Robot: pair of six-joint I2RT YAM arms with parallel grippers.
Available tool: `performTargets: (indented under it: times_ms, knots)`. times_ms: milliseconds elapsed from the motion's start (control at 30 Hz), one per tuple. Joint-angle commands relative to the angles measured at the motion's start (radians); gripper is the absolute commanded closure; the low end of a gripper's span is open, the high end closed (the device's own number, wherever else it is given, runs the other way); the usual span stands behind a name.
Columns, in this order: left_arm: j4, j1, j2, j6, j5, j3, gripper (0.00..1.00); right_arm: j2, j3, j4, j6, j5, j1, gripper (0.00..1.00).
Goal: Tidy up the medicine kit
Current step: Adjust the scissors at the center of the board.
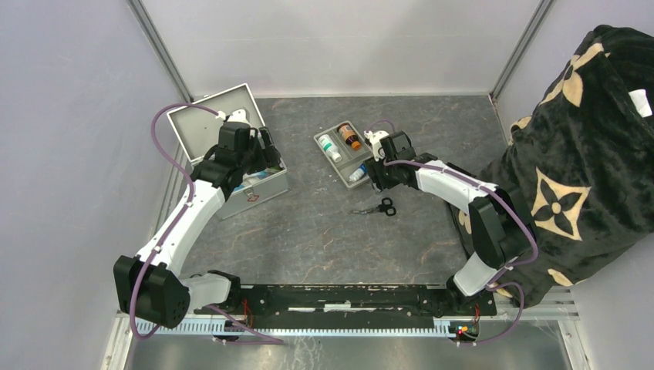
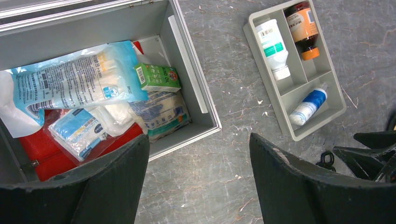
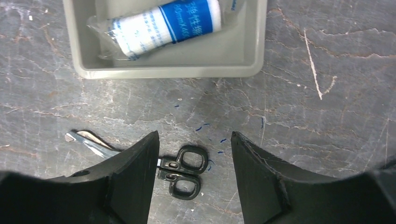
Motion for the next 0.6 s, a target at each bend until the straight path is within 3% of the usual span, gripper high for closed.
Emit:
performTargets:
  times_ms: [0, 567]
  knots:
    - [0.022, -0.004, -0.013, 0.016, 0.015, 0.001, 0.16, 0.012, -0.003, -0.015, 0.029, 0.082, -0.002, 0.37]
    - [0.026, -0.004, -0.004, 0.013, 0.024, -0.002, 0.16, 0.068, -0.061, -0.027, 0.092, 0.178, -0.003, 0.37]
